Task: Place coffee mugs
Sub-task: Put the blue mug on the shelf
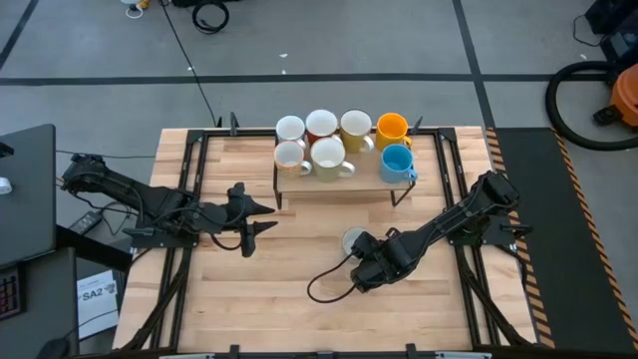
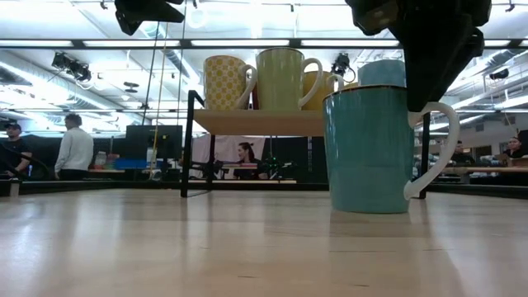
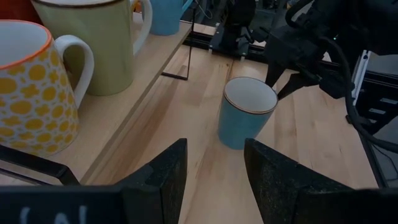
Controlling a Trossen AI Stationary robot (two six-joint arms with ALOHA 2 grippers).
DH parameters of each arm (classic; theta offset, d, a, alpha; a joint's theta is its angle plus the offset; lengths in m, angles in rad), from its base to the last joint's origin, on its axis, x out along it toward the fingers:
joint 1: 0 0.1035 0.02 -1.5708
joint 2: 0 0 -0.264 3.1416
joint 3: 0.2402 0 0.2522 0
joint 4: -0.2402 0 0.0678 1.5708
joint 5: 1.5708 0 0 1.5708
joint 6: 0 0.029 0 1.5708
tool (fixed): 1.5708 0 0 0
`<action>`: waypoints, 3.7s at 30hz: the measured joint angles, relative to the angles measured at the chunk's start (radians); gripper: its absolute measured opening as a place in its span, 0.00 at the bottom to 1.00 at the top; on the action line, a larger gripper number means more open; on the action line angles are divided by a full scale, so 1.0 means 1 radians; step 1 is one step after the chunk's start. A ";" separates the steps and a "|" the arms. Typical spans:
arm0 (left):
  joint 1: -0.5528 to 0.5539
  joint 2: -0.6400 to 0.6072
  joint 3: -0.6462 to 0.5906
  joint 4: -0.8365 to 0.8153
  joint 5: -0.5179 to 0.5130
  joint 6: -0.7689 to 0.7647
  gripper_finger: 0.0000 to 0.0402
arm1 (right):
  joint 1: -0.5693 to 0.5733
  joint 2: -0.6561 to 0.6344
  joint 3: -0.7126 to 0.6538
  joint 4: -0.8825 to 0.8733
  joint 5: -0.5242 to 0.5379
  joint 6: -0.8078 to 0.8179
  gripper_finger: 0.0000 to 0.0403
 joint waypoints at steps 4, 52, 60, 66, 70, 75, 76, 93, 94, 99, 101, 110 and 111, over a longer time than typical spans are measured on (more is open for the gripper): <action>0.000 0.000 0.000 0.000 0.000 0.000 0.42 | -0.001 0.000 0.000 0.000 0.000 0.000 0.32; 0.000 0.000 0.000 0.000 0.000 0.001 0.42 | -0.027 0.001 0.170 -0.201 -0.006 -0.097 0.17; 0.000 0.000 0.000 0.000 0.000 0.003 0.42 | -0.039 0.000 0.378 -0.462 0.045 -0.098 0.17; 0.000 0.000 0.000 0.000 0.000 0.003 0.42 | -0.071 -0.016 0.471 -0.463 0.091 -0.174 0.17; 0.000 0.000 0.000 -0.001 0.000 0.003 0.42 | -0.103 -0.026 0.503 -0.467 0.113 -0.226 0.17; 0.000 0.000 0.000 -0.001 0.000 0.003 0.42 | -0.139 -0.073 0.509 -0.471 0.142 -0.276 0.17; 0.000 0.000 0.000 0.000 0.000 0.003 0.42 | -0.146 -0.086 0.509 -0.471 0.148 -0.279 0.17; 0.000 0.000 0.000 0.000 0.000 0.001 0.42 | -0.256 -0.347 0.509 -0.469 0.310 -0.347 0.17; 0.000 0.000 0.000 0.000 0.000 0.001 0.42 | -0.267 -0.354 0.509 -0.470 0.325 -0.359 0.17; 0.000 0.000 0.000 0.000 0.000 0.001 0.42 | -0.321 -0.364 0.509 -0.469 0.373 -0.412 0.17; 0.000 0.000 0.000 0.000 0.000 0.001 0.42 | -0.342 -0.356 0.510 -0.469 0.380 -0.443 0.17; 0.000 0.000 0.000 0.000 0.000 0.000 0.42 | -0.388 -0.255 0.509 -0.468 0.396 -0.519 0.17; 0.000 0.000 0.000 0.000 0.000 0.000 0.42 | -0.392 -0.244 0.509 -0.467 0.400 -0.527 0.17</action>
